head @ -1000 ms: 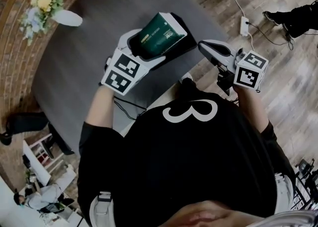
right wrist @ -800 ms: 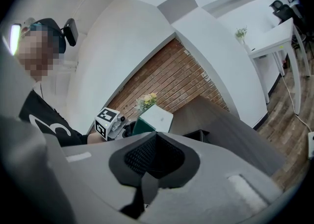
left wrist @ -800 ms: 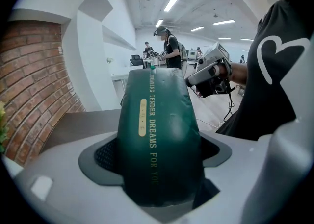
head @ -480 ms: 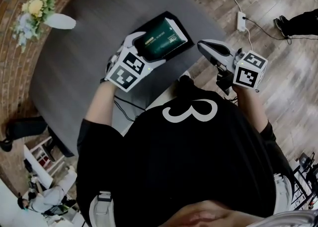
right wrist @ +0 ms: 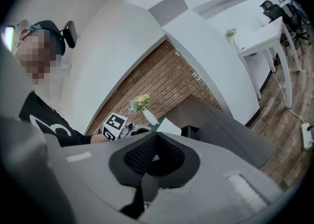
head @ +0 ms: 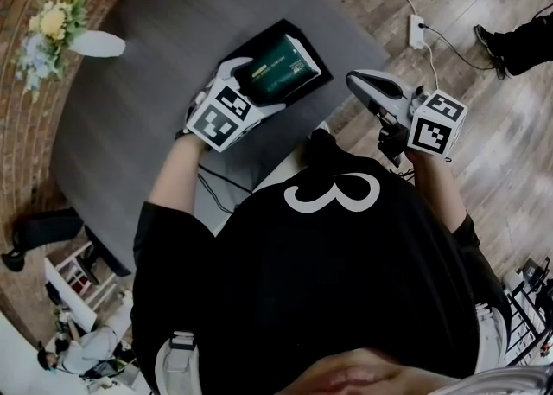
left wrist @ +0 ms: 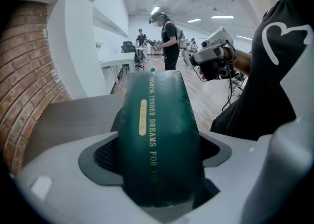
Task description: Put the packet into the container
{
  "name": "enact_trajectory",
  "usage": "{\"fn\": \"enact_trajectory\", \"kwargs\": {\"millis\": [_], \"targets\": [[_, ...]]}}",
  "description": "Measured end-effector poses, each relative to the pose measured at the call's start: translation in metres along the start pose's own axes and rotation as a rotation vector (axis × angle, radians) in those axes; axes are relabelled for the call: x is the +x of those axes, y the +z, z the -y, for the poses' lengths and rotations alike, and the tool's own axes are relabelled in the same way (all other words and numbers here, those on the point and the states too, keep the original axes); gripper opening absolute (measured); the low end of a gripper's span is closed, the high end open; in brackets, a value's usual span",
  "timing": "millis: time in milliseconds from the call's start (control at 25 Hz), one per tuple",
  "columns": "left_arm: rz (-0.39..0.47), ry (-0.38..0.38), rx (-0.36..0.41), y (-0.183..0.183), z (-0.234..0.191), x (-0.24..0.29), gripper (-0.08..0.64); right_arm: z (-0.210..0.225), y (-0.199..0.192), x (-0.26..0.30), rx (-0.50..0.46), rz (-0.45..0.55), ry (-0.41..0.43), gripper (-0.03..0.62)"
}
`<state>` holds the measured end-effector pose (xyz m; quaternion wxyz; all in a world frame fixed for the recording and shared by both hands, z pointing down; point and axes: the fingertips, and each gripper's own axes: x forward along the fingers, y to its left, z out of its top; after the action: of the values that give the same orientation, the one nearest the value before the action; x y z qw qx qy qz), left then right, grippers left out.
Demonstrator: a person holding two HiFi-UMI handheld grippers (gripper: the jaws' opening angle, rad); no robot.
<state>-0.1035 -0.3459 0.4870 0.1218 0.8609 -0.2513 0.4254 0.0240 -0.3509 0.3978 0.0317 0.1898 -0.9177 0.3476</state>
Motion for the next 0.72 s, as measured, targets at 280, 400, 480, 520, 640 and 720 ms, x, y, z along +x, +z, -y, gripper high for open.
{"fn": "enact_trajectory", "kwargs": {"millis": [280, 400, 480, 520, 640, 720], "targets": [[-0.004, -0.018, -0.001, -0.0022, -0.0005, 0.0061, 0.468, 0.0012, 0.0009, -0.0017, 0.033, 0.019, 0.017, 0.003], [0.008, -0.016, 0.003, -0.0013, -0.0012, 0.0065, 0.466, 0.0035, -0.0003, -0.0012, 0.038, 0.016, 0.01, 0.003], [0.009, -0.014, 0.004, -0.0013, -0.0019, 0.007, 0.466, 0.0038, -0.001, -0.0002, 0.04, 0.015, 0.011, 0.003], [0.01, -0.014, 0.003, -0.0013, -0.002, 0.0071, 0.466, 0.0039, -0.0014, 0.0002, 0.039, 0.014, 0.012, 0.003], [0.02, -0.012, 0.006, -0.0001, -0.0017, 0.0076, 0.468, 0.004, -0.0014, 0.0, 0.04, 0.011, 0.012, 0.003], [0.025, -0.01, 0.008, 0.0012, -0.0015, 0.0079, 0.469, 0.0037, -0.001, -0.0005, 0.041, 0.012, 0.011, 0.003]]}}
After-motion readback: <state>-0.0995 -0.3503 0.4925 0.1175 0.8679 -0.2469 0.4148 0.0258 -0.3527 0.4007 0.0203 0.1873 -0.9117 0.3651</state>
